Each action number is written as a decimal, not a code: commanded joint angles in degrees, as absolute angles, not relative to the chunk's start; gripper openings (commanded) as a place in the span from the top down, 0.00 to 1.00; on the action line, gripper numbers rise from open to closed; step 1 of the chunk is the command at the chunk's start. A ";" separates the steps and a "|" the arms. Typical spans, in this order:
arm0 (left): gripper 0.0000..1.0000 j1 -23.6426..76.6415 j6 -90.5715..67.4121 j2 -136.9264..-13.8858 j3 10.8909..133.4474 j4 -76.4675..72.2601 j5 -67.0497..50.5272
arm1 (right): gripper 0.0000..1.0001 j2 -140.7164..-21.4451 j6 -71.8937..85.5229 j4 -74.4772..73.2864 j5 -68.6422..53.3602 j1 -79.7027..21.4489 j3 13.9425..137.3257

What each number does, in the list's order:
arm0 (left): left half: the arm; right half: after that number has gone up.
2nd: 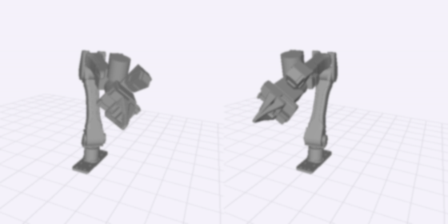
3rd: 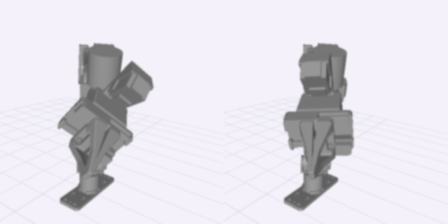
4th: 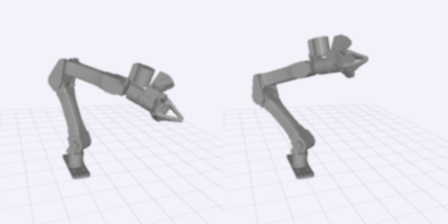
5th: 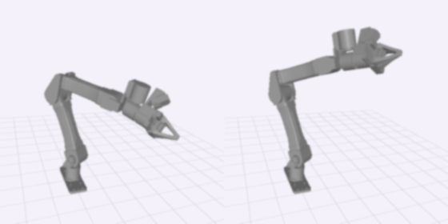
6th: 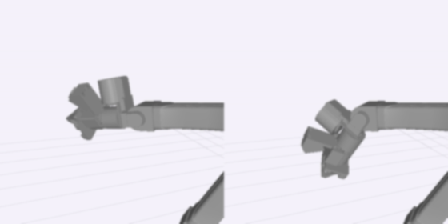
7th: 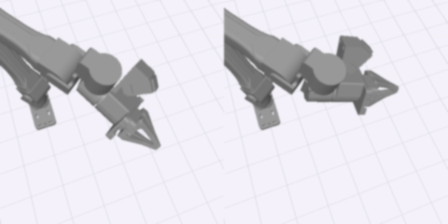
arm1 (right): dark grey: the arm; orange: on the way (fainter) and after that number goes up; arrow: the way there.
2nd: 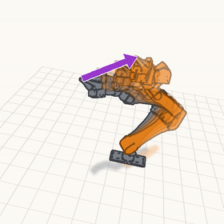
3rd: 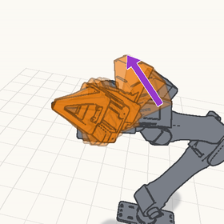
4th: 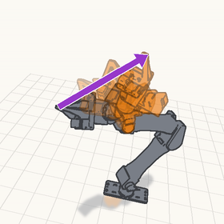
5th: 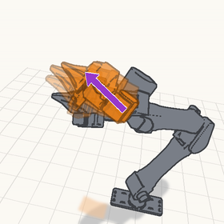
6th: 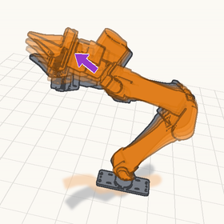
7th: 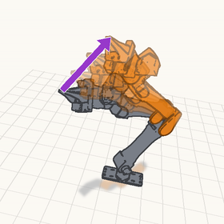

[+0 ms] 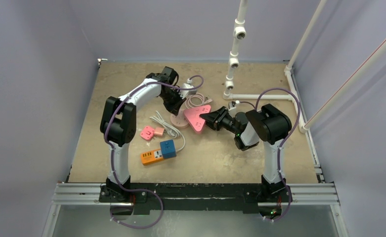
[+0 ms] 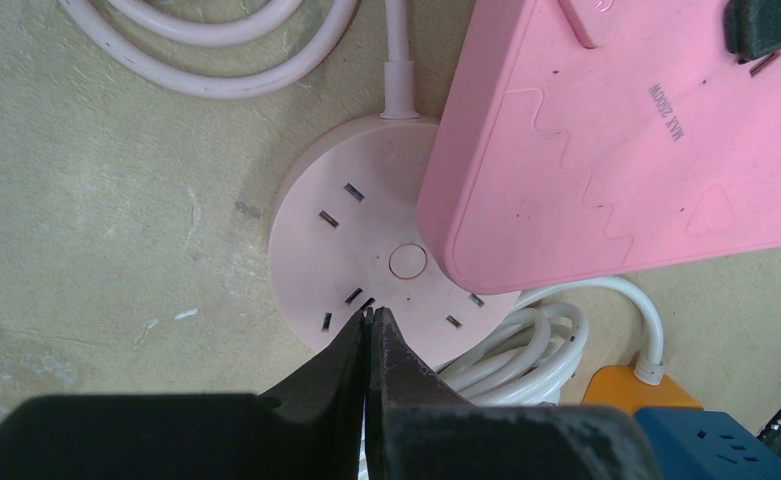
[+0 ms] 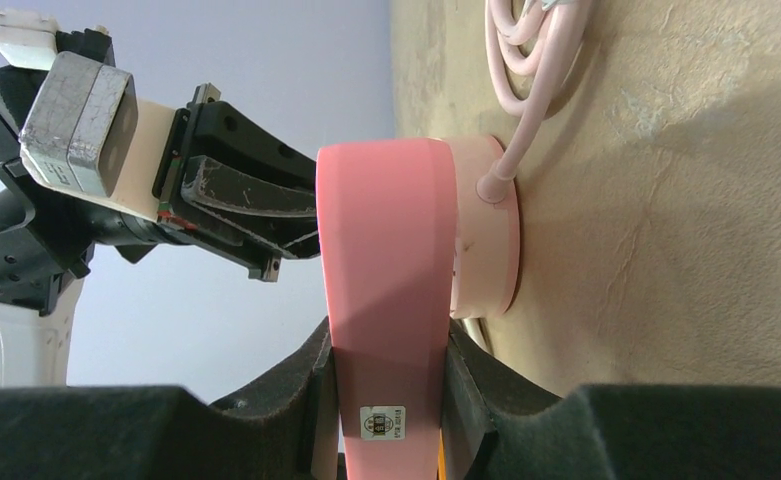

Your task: Insert the plug

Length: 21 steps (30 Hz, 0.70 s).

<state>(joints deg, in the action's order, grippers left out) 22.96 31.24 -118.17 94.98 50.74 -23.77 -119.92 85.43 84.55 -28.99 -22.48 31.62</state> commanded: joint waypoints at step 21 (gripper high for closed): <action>1.00 22.68 31.38 -118.01 94.65 50.84 -23.81 | 1.00 -121.11 86.18 91.42 -27.46 -24.01 30.09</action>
